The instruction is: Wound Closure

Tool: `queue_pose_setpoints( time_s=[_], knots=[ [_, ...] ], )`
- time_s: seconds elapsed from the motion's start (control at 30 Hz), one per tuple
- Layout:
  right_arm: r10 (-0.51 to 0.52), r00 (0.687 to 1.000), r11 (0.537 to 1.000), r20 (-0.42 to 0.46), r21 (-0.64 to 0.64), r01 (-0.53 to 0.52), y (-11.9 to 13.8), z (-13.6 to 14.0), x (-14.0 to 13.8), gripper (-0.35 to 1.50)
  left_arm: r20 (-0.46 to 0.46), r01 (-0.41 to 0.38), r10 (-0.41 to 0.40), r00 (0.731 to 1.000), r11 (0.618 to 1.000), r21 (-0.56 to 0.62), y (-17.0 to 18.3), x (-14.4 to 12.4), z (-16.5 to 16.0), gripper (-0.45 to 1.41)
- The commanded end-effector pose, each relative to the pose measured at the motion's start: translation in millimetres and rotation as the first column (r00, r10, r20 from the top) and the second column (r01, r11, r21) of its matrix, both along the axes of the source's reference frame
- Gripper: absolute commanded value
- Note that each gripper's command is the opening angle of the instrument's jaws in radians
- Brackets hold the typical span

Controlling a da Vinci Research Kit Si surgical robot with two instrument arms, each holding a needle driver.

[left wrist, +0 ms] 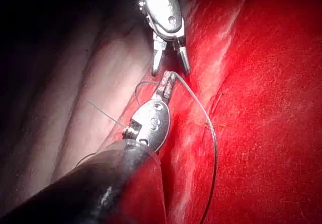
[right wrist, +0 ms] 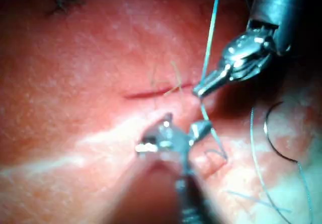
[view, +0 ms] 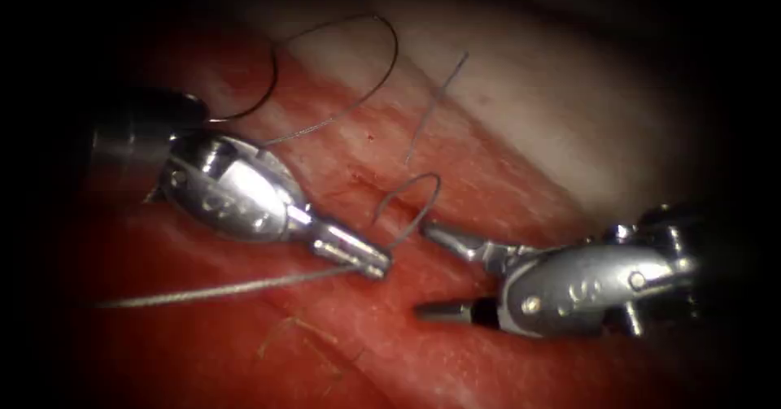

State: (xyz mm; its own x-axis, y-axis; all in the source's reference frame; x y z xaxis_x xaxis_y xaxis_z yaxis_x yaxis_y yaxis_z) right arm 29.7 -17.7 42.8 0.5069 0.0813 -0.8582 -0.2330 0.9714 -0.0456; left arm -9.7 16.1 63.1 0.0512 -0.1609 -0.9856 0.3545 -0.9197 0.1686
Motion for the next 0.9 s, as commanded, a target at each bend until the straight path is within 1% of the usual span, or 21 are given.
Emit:
queue_pose_setpoints(
  time_s=[0.03,0.47,0.67,0.7,0.73,0.77,0.8,0.83,0.9],
  knots=[
    [0.001,1.000,1.000,-0.001,0.003,-0.001,-0.5,0.3,0.8,1.25,0.000,0.000,0.000,1.000,1.000,0.001,-0.2,-0.5,0.5,-0.45],
    [0.004,1.000,1.000,0.002,0.003,-0.004,0.5,0.9,1.5,1.25,-0.002,0.001,-0.001,1.000,1.000,-0.001,-0.8,-0.7,0.1,-0.45],
    [-0.004,1.000,1.000,-0.018,0.006,0.004,1.0,1.6,2.9,1.25,-0.004,0.003,-0.003,1.000,1.000,-0.001,-0.9,-0.9,0.1,-0.45],
    [-0.011,1.000,1.000,-0.019,0.002,0.011,1.0,1.7,3.1,1.18,-0.004,0.003,-0.003,1.000,1.000,-0.001,-0.9,-0.9,0.0,-0.45],
    [-0.011,1.000,1.000,-0.019,0.002,0.011,1.0,1.7,3.1,1.18,-0.004,0.003,-0.003,1.000,1.000,-0.001,-0.9,-0.9,0.0,-0.45],
    [-0.027,0.999,1.000,-0.019,0.010,0.027,0.9,1.7,3.1,0.99,-0.004,0.003,-0.003,1.000,1.000,-0.001,-0.9,-0.9,0.0,-0.45],
    [-0.053,0.998,0.998,-0.019,0.022,0.053,0.7,1.8,3.1,0.61,-0.003,0.003,-0.003,1.000,1.000,-0.001,-0.9,-0.9,0.0,-0.45],
    [-0.136,0.991,0.990,0.002,0.041,0.136,0.2,2.0,2.9,-0.35,-0.003,0.002,-0.002,1.000,1.000,-0.001,-0.9,-0.8,0.0,-0.45],
    [-0.192,0.981,0.979,0.037,0.079,0.188,-0.3,2.1,2.7,-0.35,0.000,0.002,-0.002,1.000,1.000,-0.007,-0.8,-0.8,0.1,-0.45]
  ],
)
